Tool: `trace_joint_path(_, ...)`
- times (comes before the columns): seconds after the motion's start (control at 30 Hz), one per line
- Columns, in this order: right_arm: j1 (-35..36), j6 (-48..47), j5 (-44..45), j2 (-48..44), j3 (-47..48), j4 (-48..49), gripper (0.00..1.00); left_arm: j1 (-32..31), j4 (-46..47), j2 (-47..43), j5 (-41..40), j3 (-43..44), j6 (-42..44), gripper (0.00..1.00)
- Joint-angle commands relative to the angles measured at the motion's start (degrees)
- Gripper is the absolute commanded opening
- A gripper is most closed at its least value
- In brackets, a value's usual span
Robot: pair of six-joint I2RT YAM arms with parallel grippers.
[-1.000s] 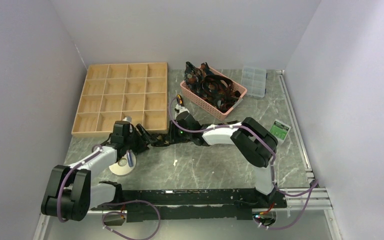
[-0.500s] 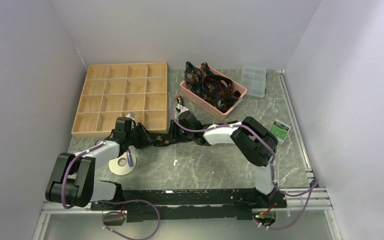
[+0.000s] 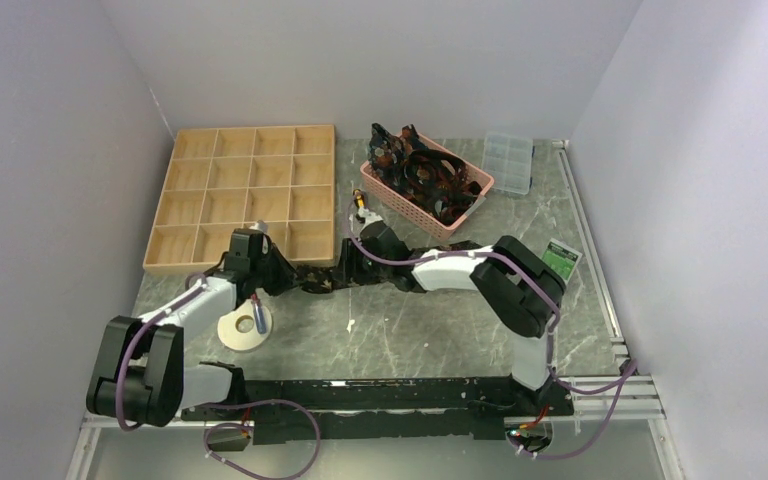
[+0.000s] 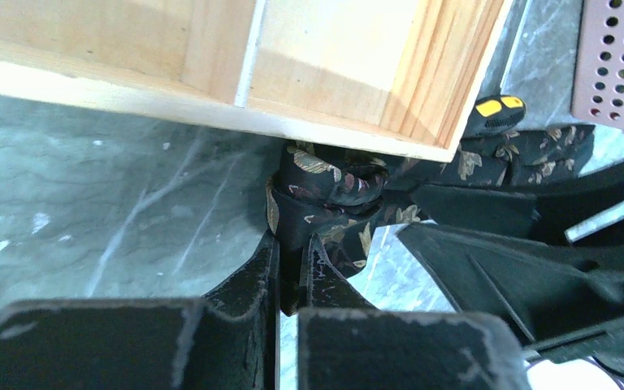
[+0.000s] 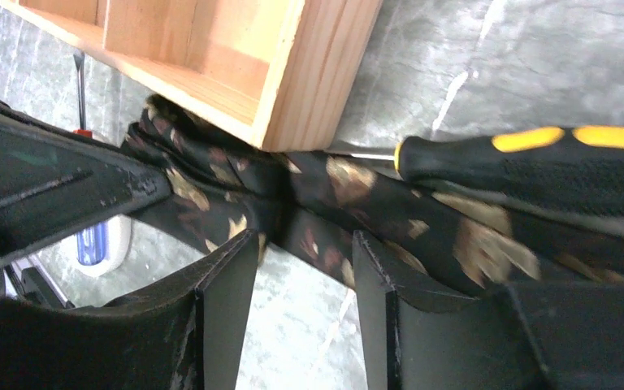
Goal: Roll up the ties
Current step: Roll the tie at the center of the board.
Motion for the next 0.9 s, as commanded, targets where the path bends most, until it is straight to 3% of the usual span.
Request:
trace_joint_path(0.0, -0.1, -1.4, 4.2, -7.7, -2.2, -0.7, 0.52, -1.0, -11.2, -2.8, -9.1, 4.8, 2.2, 0.03)
trace_joint_path(0.1, 0.5, -1.9, 3.8, -9.4, -2.3, -1.0, 0.5, -2.9, -16.0, -2.4, -13.5, 7.7, 2.9, 0.03)
trace_joint_path(0.2, 1.4, -2.1, 2.0, -8.7, -1.1, -0.3, 0.42, -5.2, -20.4, -1.2, -18.1, 10.9, 3.2, 0.03)
trace_joint_path(0.43, 2.8, 0.9, -4.2, -0.7, 5.7, -0.8, 0.27, -8.6, -25.2, 0.1, -25.4, 13.9, 2.5, 0.03)
trace_joint_path(0.87, 3.2, 5.1, -10.0, 9.0, 11.7, 0.5, 0.19, -14.0, -28.4, 1.6, -29.3, 17.5, 2.9, 0.03)
